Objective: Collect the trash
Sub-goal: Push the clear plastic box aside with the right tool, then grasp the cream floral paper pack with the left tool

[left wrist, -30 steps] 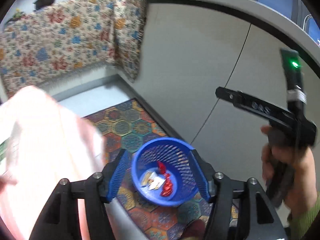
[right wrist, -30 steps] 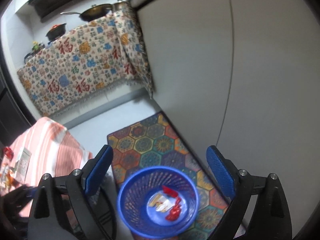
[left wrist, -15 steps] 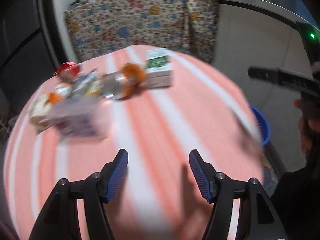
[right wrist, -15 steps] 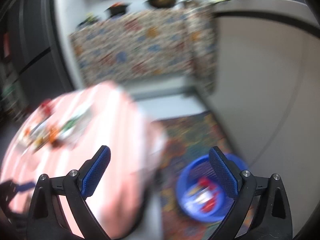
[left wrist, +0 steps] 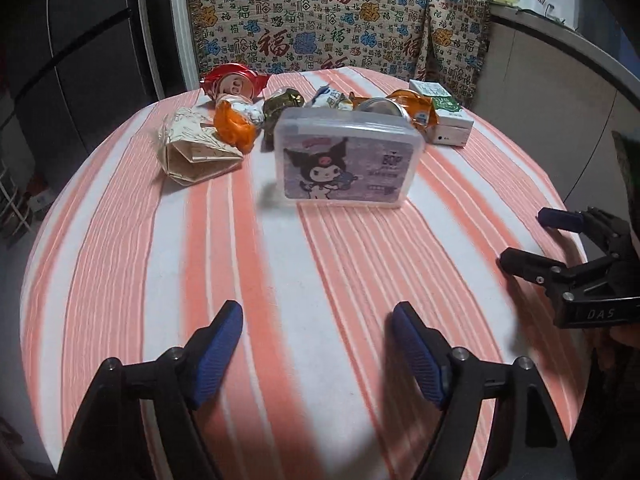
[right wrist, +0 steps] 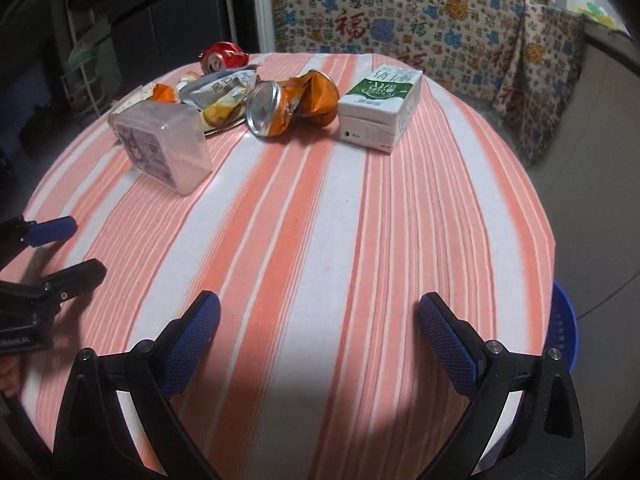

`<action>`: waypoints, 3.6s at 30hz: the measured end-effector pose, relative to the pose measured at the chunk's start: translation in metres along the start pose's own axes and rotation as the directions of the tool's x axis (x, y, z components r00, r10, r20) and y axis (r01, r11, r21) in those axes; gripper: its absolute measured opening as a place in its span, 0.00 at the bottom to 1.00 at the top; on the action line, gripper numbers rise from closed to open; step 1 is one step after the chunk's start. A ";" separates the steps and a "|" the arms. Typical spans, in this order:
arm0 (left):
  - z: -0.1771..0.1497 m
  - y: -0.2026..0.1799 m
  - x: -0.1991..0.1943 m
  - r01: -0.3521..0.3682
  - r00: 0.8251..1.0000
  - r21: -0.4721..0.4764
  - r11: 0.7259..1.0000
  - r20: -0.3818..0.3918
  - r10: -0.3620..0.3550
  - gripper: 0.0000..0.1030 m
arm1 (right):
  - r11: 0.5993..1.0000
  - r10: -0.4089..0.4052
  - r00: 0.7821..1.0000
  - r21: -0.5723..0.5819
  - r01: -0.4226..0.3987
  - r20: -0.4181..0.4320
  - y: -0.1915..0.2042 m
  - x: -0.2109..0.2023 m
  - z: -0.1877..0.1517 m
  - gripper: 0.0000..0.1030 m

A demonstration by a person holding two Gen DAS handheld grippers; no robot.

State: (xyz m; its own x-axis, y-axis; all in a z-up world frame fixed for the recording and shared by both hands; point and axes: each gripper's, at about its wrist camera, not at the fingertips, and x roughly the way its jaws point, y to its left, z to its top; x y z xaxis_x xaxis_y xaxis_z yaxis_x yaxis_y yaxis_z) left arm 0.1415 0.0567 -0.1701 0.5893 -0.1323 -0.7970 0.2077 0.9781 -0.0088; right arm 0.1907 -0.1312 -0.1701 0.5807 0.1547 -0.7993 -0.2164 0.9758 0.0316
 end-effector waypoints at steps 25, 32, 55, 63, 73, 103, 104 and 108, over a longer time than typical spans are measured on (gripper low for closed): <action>0.002 0.026 0.005 -0.032 0.999 -0.045 0.998 0.009 0.033 0.87 | 0.859 0.513 0.855 0.042 -0.511 -0.081 0.048 0.016 0.071 0.35; 0.002 0.026 0.004 -0.033 0.999 -0.045 0.998 0.009 0.033 0.87 | 0.813 0.487 0.870 0.403 -0.420 -0.075 -0.022 -0.002 0.003 0.65; 0.051 0.072 0.005 -0.039 0.997 -0.134 0.990 0.063 0.048 0.87 | 0.996 0.051 0.998 -0.072 -0.052 -0.021 0.048 0.023 0.013 1.00; 0.123 0.114 0.047 -0.027 0.999 -0.164 0.986 0.024 0.031 0.87 | 0.996 0.047 0.999 -0.072 -0.048 -0.017 0.056 0.015 0.006 1.00; 0.106 0.119 0.038 -0.041 0.999 -0.138 0.990 0.020 0.044 0.36 | 0.996 0.047 0.999 -0.070 -0.047 -0.014 0.055 0.014 0.006 1.00; -0.005 0.028 -0.002 -0.043 0.999 -0.046 0.998 0.010 0.043 0.81 | 0.996 0.055 0.998 -0.064 -0.055 -0.010 0.051 0.012 0.005 1.00; -0.005 0.027 -0.002 -0.044 0.999 -0.046 0.998 0.012 0.044 0.81 | 0.996 0.055 0.998 -0.063 -0.056 -0.010 0.051 0.013 0.005 1.00; -0.005 0.027 -0.002 -0.048 0.999 -0.049 0.998 0.017 0.049 0.81 | 0.997 0.048 0.999 -0.065 -0.049 -0.012 0.052 0.013 0.005 1.00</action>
State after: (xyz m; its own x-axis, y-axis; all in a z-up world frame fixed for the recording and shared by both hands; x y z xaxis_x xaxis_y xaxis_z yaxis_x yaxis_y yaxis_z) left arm 0.1418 0.0839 -0.1718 0.6120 -0.0871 -0.7860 0.1404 0.9901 -0.0004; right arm 0.1906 -0.0778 -0.1762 0.5605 0.1999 -0.8037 -0.2953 0.9549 0.0316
